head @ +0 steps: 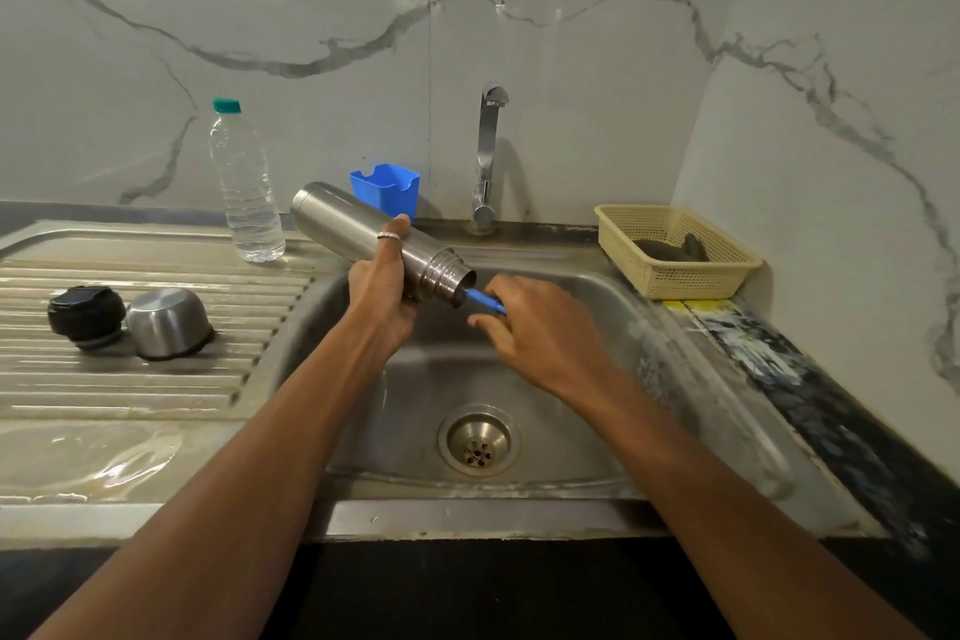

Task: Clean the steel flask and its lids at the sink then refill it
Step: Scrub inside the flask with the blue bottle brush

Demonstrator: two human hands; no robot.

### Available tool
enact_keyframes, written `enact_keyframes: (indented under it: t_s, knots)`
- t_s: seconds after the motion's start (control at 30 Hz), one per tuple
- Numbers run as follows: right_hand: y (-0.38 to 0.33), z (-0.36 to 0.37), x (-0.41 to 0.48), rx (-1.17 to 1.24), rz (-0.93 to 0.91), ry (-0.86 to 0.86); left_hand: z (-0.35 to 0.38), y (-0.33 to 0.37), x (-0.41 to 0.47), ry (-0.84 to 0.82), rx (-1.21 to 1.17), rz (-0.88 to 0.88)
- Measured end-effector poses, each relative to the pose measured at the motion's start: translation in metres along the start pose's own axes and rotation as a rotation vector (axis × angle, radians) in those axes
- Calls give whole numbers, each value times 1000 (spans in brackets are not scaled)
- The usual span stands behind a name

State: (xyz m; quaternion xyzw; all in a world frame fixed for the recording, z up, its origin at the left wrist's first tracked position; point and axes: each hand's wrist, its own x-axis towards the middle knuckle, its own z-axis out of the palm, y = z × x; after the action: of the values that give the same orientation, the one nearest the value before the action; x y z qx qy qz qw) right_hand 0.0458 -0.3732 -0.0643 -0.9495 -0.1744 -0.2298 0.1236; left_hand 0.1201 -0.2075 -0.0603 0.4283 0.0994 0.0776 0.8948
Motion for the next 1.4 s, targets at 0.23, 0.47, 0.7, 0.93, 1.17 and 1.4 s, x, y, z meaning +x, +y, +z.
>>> enact_keyframes:
  t_s: [0.23,0.47,0.7,0.93,1.17,1.4]
  knots:
    - [20,-25,4,590,335,-350,-8,10,11,57,-23,34]
    - [28,-8,1,-227,-180,299,-7,3,11,30,-65,5]
    - [14,-15,2,468,358,-265,-4,2,10,30,8,40]
    - [20,-11,2,109,10,32,-6,3,11,79,-18,24]
    - [20,-11,5,291,230,-169,-5,3,9,77,8,17]
    - [23,-6,3,115,65,-41,-6,4,9,94,7,19]
